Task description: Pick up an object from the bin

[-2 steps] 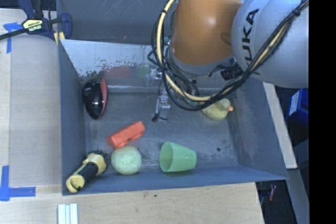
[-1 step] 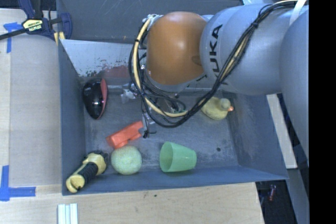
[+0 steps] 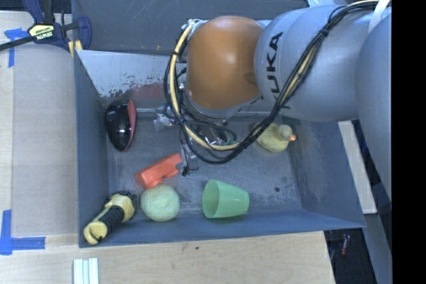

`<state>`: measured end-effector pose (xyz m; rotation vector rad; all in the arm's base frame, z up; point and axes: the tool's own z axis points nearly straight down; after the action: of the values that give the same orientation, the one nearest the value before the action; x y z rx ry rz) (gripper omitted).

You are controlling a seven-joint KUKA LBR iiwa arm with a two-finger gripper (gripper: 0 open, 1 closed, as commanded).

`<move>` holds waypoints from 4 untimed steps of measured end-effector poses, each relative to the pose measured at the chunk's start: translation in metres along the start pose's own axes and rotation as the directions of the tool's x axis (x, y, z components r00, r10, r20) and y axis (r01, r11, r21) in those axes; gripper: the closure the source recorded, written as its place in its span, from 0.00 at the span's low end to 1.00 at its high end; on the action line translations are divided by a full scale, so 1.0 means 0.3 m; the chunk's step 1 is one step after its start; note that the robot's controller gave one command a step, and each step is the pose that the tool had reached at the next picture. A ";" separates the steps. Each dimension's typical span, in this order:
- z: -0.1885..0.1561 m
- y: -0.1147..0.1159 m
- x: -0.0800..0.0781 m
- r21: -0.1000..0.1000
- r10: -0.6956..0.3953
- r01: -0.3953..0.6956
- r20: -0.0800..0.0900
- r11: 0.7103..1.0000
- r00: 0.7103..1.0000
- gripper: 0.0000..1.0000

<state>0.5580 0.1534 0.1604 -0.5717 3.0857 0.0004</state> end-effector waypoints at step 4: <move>0.279 0.011 -0.077 0.003 -0.255 0.255 0.013 0.967 0.967 1.00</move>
Offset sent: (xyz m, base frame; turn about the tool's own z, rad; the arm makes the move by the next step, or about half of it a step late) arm 0.0134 0.0041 -0.0904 -0.2724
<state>0.5786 0.1648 0.0768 -0.9598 2.9737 0.0023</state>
